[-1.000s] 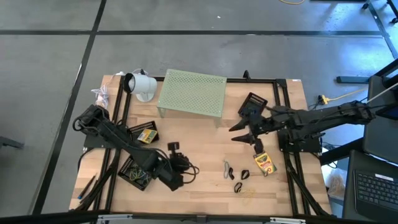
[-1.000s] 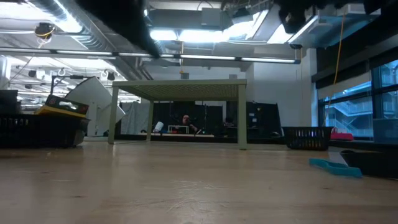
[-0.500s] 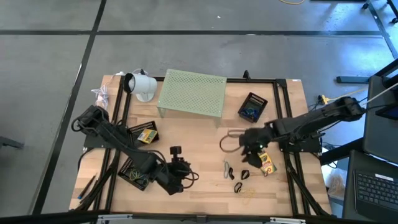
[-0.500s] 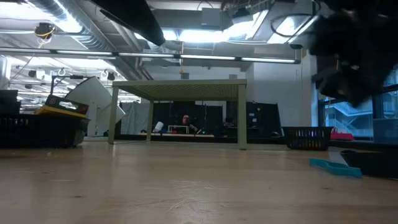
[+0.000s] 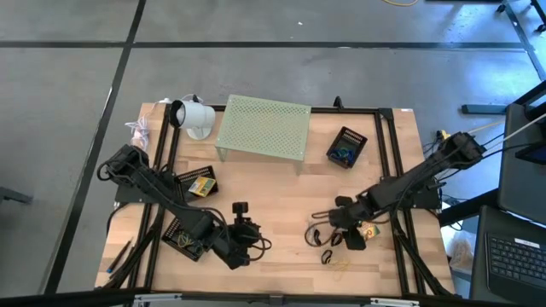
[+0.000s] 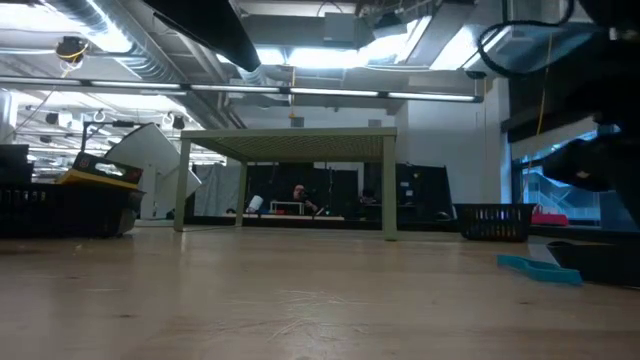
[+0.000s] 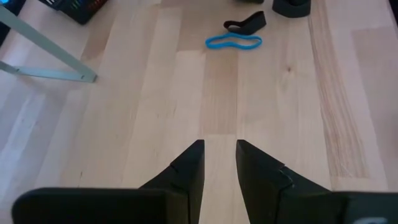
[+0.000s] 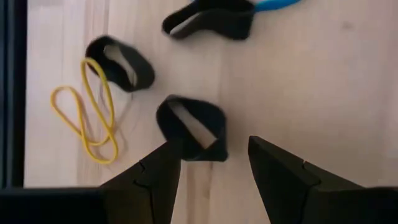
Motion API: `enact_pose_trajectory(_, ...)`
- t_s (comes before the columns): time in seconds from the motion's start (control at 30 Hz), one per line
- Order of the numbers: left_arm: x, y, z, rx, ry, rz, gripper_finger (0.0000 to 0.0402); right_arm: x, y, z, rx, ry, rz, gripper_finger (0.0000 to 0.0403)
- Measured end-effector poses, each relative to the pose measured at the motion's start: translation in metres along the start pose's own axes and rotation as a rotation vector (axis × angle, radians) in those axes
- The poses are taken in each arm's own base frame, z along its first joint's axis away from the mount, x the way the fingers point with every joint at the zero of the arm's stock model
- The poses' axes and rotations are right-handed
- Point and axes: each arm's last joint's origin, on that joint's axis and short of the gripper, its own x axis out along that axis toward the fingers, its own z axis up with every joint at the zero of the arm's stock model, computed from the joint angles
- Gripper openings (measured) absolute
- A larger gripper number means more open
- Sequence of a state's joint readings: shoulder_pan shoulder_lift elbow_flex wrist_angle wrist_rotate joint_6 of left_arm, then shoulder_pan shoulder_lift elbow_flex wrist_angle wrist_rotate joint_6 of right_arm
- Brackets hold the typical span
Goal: Pick & Place Office Desk Supplies
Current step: Put the black rubber band into the bottom left black bin
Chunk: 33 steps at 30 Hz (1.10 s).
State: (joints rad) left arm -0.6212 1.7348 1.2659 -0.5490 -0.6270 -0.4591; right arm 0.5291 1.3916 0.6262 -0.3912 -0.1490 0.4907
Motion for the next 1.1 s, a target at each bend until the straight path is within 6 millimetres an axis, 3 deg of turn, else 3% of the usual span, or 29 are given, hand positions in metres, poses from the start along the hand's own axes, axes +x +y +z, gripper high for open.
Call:
enact_pose_trajectory(0.27,0.000,0.000,0.000,0.002,0.001,0.000,0.0086,0.018,0.005,-0.005,-0.046,0.026,-0.077,0.0191)
enact_pose_trajectory(0.53,0.000,0.000,0.000,0.002,0.001,0.001,0.0087,0.020,0.005,-0.005,-0.048,0.017,-0.112,0.0179)
enact_pose_trajectory(0.7,0.000,0.000,0.000,0.002,0.001,0.001,0.0083,0.020,0.004,-0.005,-0.048,0.017,-0.122,0.0133)
enact_pose_trajectory(0.97,0.000,0.000,0.000,0.003,0.001,0.001,0.0081,0.021,0.008,-0.008,-0.069,0.024,-0.109,0.0012)
enact_pose_trajectory(1.1,0.000,0.000,0.000,0.003,-0.002,0.008,0.0082,0.021,0.010,-0.009,-0.075,0.017,-0.124,0.0015)
